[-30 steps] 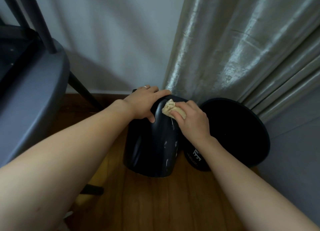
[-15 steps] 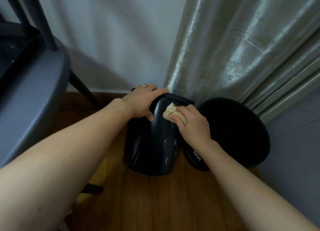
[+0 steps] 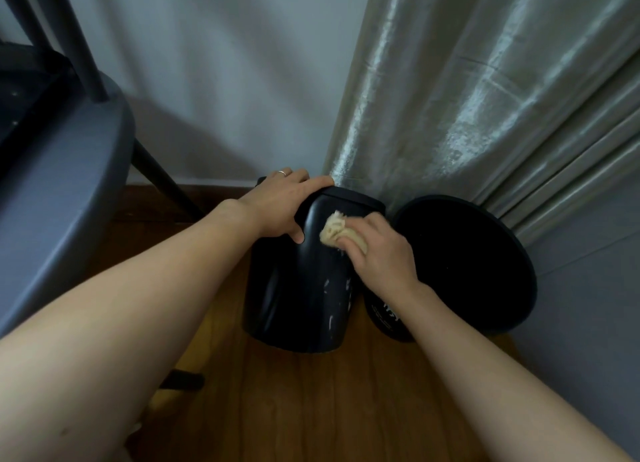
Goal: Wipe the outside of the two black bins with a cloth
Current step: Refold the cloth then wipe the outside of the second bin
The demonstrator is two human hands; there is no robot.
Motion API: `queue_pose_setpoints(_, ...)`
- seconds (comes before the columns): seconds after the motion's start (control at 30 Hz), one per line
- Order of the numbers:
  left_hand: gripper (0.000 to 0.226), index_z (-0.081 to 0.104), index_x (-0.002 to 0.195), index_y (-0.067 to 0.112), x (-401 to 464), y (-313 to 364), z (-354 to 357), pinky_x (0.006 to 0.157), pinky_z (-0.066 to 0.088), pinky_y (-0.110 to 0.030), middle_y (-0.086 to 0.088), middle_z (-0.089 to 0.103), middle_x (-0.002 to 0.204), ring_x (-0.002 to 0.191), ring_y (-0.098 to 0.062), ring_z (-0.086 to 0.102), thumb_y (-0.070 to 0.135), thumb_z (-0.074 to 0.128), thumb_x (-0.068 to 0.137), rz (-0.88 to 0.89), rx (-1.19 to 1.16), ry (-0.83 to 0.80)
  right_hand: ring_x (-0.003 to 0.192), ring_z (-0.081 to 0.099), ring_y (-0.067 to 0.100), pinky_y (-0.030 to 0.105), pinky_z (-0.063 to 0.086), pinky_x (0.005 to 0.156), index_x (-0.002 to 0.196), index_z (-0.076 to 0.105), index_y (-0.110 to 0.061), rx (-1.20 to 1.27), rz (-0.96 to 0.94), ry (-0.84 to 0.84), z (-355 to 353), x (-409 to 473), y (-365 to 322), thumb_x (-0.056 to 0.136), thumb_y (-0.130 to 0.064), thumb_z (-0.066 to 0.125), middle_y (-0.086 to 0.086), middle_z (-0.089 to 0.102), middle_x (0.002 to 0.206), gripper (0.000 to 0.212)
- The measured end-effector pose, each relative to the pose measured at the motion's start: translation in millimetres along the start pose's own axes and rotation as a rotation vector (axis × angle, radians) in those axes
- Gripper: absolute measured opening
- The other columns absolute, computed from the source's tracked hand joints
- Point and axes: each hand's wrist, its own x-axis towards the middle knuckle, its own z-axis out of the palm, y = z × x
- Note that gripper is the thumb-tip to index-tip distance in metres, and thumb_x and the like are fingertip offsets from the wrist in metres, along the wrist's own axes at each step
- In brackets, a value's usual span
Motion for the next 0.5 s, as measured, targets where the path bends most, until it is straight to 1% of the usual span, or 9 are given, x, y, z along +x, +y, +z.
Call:
queue_pose_setpoints(0.07, 0.109, 0.024, 0.149, 0.032, 0.5, 0.1, 0.1, 0.103, 0.028, -0.037, -0.006, 0.046, 0.129, 0.120, -0.029, 0.039, 0.031, 0.089, 0.061, 0.006, 0.005, 0.004, 0.073, 0.060, 0.020, 0.037, 0.054, 0.052, 0.114, 0.067, -0.023, -0.008, -0.154, -0.052, 5.6, -19.8, 1.0, 0.088, -0.035, 0.065, 0.000, 0.056, 0.094, 0.029)
queue_pose_setpoints(0.13, 0.109, 0.024, 0.149, 0.032, 0.6, 0.3, 0.3, 0.103, 0.028, -0.037, -0.006, 0.046, 0.129, 0.120, -0.029, 0.039, 0.031, 0.089, 0.061, 0.007, 0.004, 0.003, 0.073, 0.060, 0.017, 0.035, 0.053, 0.048, 0.111, 0.068, -0.021, -0.036, -0.287, -0.125, 9.4, -30.2, 1.9, 0.089, -0.035, 0.065, 0.000, 0.056, 0.091, 0.027)
queue_pose_setpoints(0.17, 0.109, 0.024, 0.149, 0.032, 0.3, 0.5, 0.5, 0.103, 0.028, -0.037, -0.006, 0.046, 0.129, 0.120, -0.030, 0.039, 0.030, 0.089, 0.060, 0.003, 0.002, 0.004, 0.074, 0.061, 0.017, 0.035, 0.052, 0.047, 0.110, 0.068, -0.021, -0.056, -0.316, -0.142, 9.2, -29.4, 1.1, 0.090, -0.035, 0.064, 0.000, 0.056, 0.091, 0.025)
queue_pose_setpoints(0.2, 0.109, 0.024, 0.149, 0.031, 0.2, 0.4, 0.5, 0.104, 0.028, -0.037, -0.006, 0.046, 0.129, 0.120, -0.030, 0.039, 0.030, 0.089, 0.060, -0.001, 0.001, 0.006, 0.075, 0.061, 0.018, 0.034, 0.052, 0.047, 0.110, 0.068, -0.021, -0.074, -0.309, -0.137, 7.6, -24.7, -0.8, 0.090, -0.034, 0.062, 0.000, 0.056, 0.091, 0.024)
queue_pose_setpoints(0.23, 0.110, 0.024, 0.149, 0.031, -0.2, 0.4, 0.3, 0.103, 0.028, -0.036, -0.007, 0.046, 0.129, 0.121, -0.030, 0.040, 0.030, 0.089, 0.060, -0.003, 0.002, 0.006, 0.075, 0.061, 0.020, 0.034, 0.052, 0.048, 0.110, 0.068, -0.022, -0.084, -0.262, -0.109, 5.1, -18.0, -3.8, 0.090, -0.033, 0.062, 0.001, 0.056, 0.092, 0.024)
queue_pose_setpoints(0.33, 0.109, 0.024, 0.149, 0.031, -0.1, 1.9, 0.5, 0.102, 0.028, -0.035, -0.006, 0.045, 0.130, 0.121, -0.030, 0.039, 0.030, 0.088, 0.061, 0.000, 0.002, 0.008, 0.076, 0.062, 0.023, 0.036, 0.052, 0.055, 0.114, 0.067, -0.023, -0.070, -0.022, 0.002, -4.0, 2.2, -10.1, 0.090, -0.031, 0.065, 0.000, 0.056, 0.096, 0.025)
queue_pose_setpoints(0.37, 0.109, 0.024, 0.149, 0.031, -0.1, 2.5, 0.5, 0.102, 0.028, -0.035, -0.006, 0.045, 0.130, 0.121, -0.029, 0.039, 0.030, 0.088, 0.062, 0.002, 0.000, 0.008, 0.077, 0.061, 0.023, 0.037, 0.052, 0.056, 0.115, 0.066, -0.023, -0.059, 0.013, 0.012, -4.3, 3.5, -10.6, 0.090, -0.032, 0.066, 0.000, 0.056, 0.097, 0.026)
queue_pose_setpoints(0.4, 0.108, 0.024, 0.149, 0.031, -0.1, 2.3, 0.6, 0.102, 0.028, -0.035, -0.006, 0.045, 0.129, 0.121, -0.029, 0.039, 0.029, 0.088, 0.062, 0.003, -0.004, 0.007, 0.076, 0.061, 0.022, 0.037, 0.052, 0.055, 0.116, 0.066, -0.023, -0.048, 0.009, 0.008, -2.9, 0.5, -10.2, 0.090, -0.032, 0.066, 0.000, 0.056, 0.097, 0.027)
queue_pose_setpoints(0.5, 0.108, 0.025, 0.148, 0.032, -0.2, -0.3, 0.4, 0.103, 0.028, -0.037, -0.006, 0.045, 0.129, 0.121, -0.030, 0.039, 0.028, 0.089, 0.061, -0.012, -0.019, 0.004, 0.073, 0.059, 0.018, 0.038, 0.053, 0.052, 0.117, 0.065, -0.023, 0.015, -0.114, -0.072, 7.0, -22.5, -4.7, 0.092, -0.037, 0.060, -0.001, 0.053, 0.095, 0.029)
